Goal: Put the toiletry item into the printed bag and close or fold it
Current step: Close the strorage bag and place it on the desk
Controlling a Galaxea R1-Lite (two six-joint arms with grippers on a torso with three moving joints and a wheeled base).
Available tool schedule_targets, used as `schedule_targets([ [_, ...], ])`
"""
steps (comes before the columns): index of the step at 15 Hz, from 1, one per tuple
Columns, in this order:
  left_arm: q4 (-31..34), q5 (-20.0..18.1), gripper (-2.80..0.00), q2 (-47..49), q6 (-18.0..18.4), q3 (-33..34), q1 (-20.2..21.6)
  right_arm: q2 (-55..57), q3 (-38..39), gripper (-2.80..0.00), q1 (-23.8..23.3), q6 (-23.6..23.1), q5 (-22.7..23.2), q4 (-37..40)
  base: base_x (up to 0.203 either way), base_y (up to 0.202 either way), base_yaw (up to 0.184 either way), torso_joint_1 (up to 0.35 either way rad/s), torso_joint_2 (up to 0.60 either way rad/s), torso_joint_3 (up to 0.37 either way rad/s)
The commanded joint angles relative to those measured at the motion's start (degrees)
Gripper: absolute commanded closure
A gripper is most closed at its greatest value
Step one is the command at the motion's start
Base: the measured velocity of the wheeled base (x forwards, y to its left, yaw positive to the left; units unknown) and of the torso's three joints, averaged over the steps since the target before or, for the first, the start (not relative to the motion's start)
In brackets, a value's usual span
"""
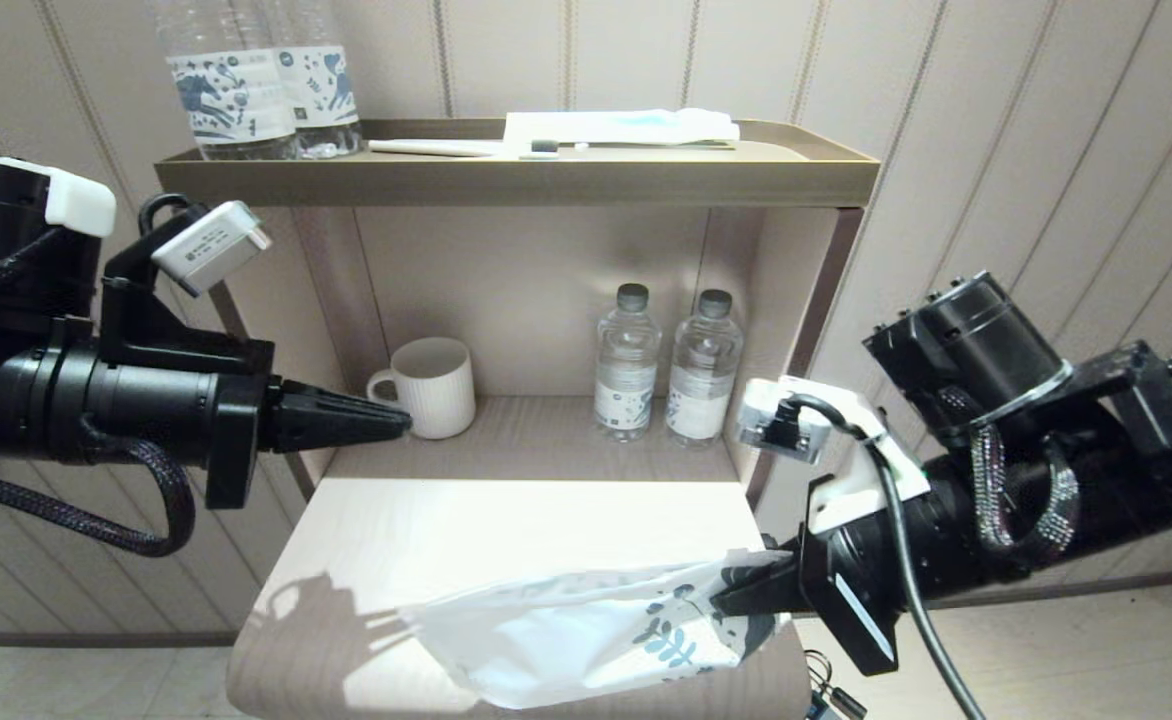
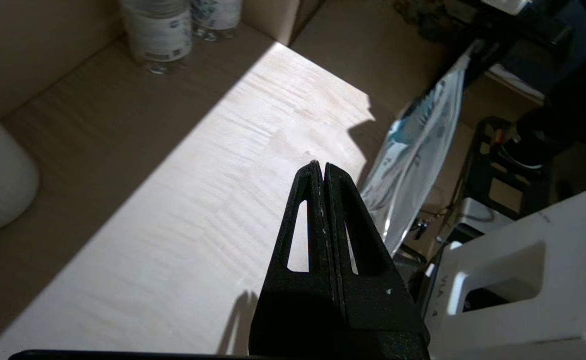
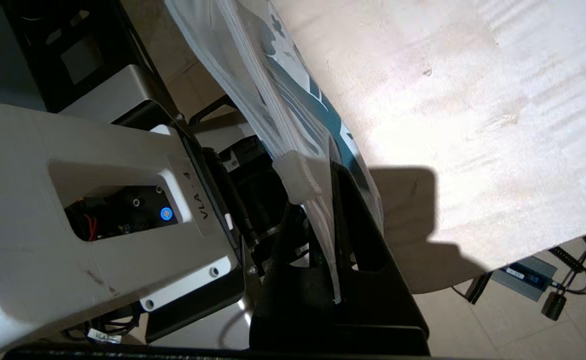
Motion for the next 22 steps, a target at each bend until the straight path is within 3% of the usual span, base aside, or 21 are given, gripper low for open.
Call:
schedule_targets([
  [1,0.1,0.6,0.0,1.2,0.1,0.0,-3.1,3.8,-3.6,0.0,1.5,-0.1,0.1,1.6,0.0,0.0,0.0,0.0,0.0,0.0],
  [7,0.1,1.3,0.0,1.2,0.0,0.2,-4.4,7.7,-10.8,0.0,8.9,0.0,0.0,4.5,0.0,0.0,0.0,0.0,0.0,0.0],
  [13,0.1,0.8,0.0,2.0,-0.1,0.4,-4.9,12.5,-18.0,0.0,12.3,0.6,0.2,4.5,0.0,0.0,0.0,0.0,0.0,0.0],
  [17,0.1,0.5,0.0,0.9,-0.6,0.3,-4.8,17.8,-25.8,0.0,15.8,6.4,0.2,4.4,0.0,0.0,0.0,0.0,0.0,0.0],
  [22,0.0,0.1,0.0,0.3,-1.4,0.7,-4.6,19.5,-31.9,0.0,16.0,9.9,0.2,6.3,0.0,0.0,0.0,0.0,0.0,0.0],
])
